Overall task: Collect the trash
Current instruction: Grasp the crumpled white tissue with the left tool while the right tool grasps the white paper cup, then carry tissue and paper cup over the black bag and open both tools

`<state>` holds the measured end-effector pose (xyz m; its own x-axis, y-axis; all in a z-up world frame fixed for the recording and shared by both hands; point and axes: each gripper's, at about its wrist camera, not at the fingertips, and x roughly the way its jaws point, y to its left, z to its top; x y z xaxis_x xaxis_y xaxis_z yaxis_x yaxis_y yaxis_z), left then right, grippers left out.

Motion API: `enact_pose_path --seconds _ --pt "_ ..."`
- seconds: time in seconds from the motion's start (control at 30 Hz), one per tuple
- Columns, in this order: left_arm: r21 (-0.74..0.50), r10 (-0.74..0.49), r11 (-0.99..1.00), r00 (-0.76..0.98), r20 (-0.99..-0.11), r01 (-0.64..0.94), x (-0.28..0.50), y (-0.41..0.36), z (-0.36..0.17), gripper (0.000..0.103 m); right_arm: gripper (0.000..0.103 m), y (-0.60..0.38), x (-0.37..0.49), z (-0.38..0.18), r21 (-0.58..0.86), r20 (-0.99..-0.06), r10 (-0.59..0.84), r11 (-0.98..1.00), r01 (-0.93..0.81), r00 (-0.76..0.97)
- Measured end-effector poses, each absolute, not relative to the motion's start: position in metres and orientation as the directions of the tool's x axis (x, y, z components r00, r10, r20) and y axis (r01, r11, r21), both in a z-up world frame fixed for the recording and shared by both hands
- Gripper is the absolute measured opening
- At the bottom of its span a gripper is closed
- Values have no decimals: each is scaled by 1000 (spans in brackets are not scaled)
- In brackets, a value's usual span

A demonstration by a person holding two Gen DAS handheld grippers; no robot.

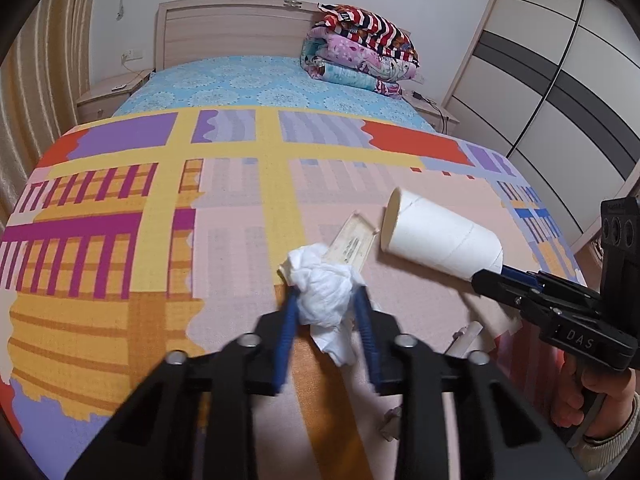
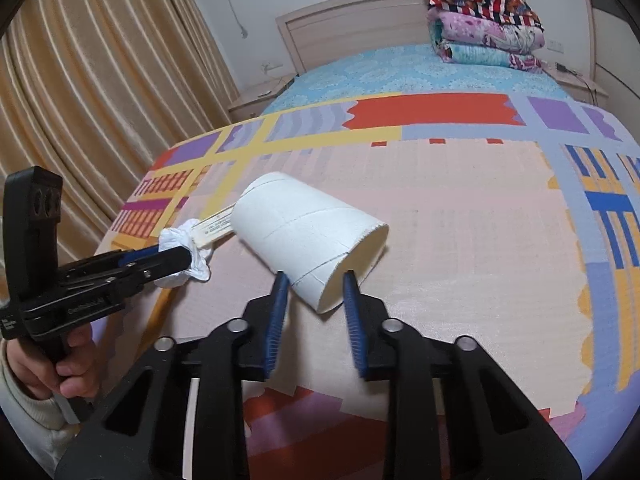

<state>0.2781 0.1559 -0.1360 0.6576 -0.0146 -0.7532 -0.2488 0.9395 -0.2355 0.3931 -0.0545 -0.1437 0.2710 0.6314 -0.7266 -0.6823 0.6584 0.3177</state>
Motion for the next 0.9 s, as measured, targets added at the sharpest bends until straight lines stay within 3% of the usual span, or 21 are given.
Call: enact_pose_path --seconds 0.1,0.4,0.9 --pt "-243 -20 938 664 -748 -246 273 157 -134 10 15 -56 390 -141 326 -716 645 648 -688 267" --pt "-222 3 946 693 -721 -235 246 147 -110 9 5 -68 375 -124 346 -686 672 640 -686 280" --pt "-180 16 966 745 -666 -183 185 104 -65 9 3 -91 311 -78 275 -641 694 608 -745 330"
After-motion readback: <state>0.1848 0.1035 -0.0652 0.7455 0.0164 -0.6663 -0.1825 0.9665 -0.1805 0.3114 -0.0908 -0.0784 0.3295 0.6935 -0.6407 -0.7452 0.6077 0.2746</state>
